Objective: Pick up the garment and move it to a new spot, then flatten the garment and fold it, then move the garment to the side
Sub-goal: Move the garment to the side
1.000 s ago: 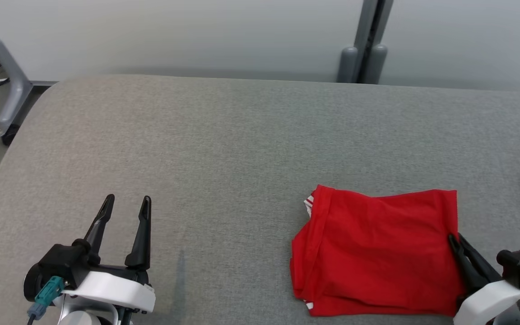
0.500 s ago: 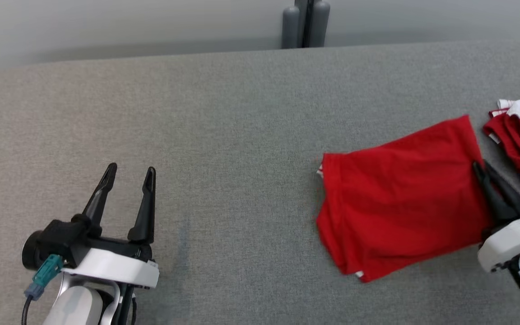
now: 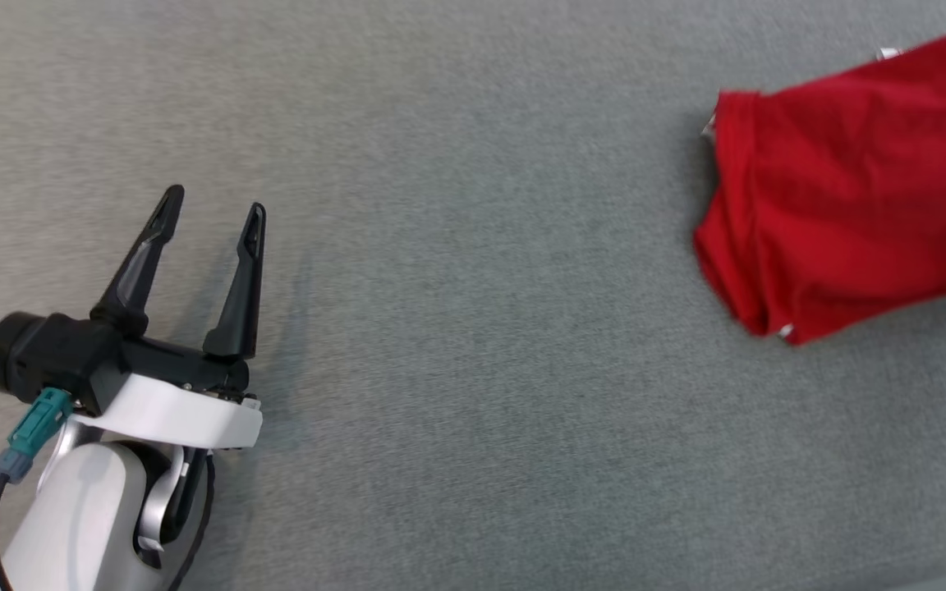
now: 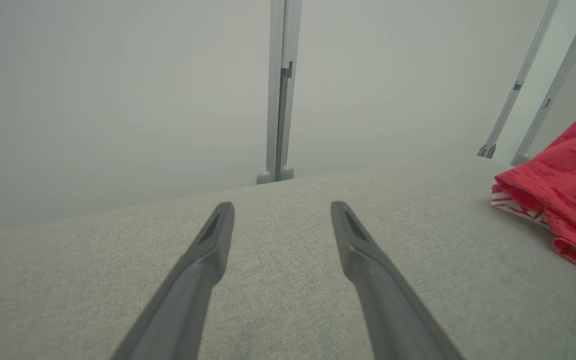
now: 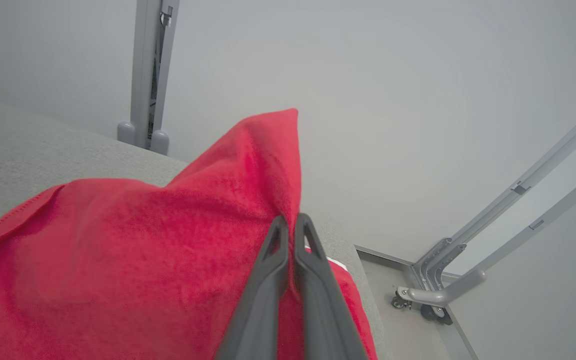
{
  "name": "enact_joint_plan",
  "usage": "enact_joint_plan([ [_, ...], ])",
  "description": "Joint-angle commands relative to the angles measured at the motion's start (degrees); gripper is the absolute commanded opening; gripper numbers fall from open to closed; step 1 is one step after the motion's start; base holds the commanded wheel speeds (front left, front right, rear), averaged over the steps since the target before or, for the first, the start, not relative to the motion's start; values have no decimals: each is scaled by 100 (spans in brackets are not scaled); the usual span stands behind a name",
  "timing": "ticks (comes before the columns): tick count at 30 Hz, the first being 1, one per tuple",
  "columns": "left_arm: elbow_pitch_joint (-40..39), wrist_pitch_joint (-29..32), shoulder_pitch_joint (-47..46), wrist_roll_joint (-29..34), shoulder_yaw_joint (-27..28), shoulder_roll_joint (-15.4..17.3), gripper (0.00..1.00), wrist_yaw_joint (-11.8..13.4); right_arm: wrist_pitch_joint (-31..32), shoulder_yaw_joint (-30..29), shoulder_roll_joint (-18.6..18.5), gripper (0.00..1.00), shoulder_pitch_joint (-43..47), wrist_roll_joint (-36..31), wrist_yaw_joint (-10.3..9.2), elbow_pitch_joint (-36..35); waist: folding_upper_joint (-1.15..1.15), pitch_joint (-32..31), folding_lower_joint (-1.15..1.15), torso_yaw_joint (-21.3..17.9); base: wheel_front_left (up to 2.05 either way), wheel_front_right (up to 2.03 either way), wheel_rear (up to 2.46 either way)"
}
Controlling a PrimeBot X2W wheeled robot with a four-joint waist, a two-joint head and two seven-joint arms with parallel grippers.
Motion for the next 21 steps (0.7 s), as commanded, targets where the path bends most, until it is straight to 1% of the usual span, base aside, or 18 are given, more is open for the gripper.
enact_joint_plan([
  [1,-68,53,-148,53,13,94,100,-28,-83,-48,-55,0,-281,34,-3,126,0,364,0,-371,0,0,0],
  [4,-173,156,-254,89,-29,125,100,-31,-137,-143,-159,0,-627,14,-3,436,0,542,0,-463,0,0,0],
  [9,-333,301,-283,144,-24,264,100,0,-271,-433,-319,0,-1014,9,-3,835,0,762,0,-611,0,0,0],
  [16,-510,415,-331,178,-7,384,100,39,-350,-594,-283,0,-1330,-97,-3,1253,0,1001,0,-694,0,0,0],
  [19,-577,469,-328,198,-8,441,100,56,-370,-640,-190,0,-1459,-154,-3,1433,0,1119,0,-716,0,0,0],
  [20,-588,484,-320,198,-7,456,100,58,-369,-697,-163,7,-1504,-203,-3,1507,0,1156,0,-720,0,0,0],
  [21,-601,503,-328,196,-8,468,100,64,-371,-778,-138,32,-1551,-246,-4,1548,0,1191,0,-723,0,0,0],
])
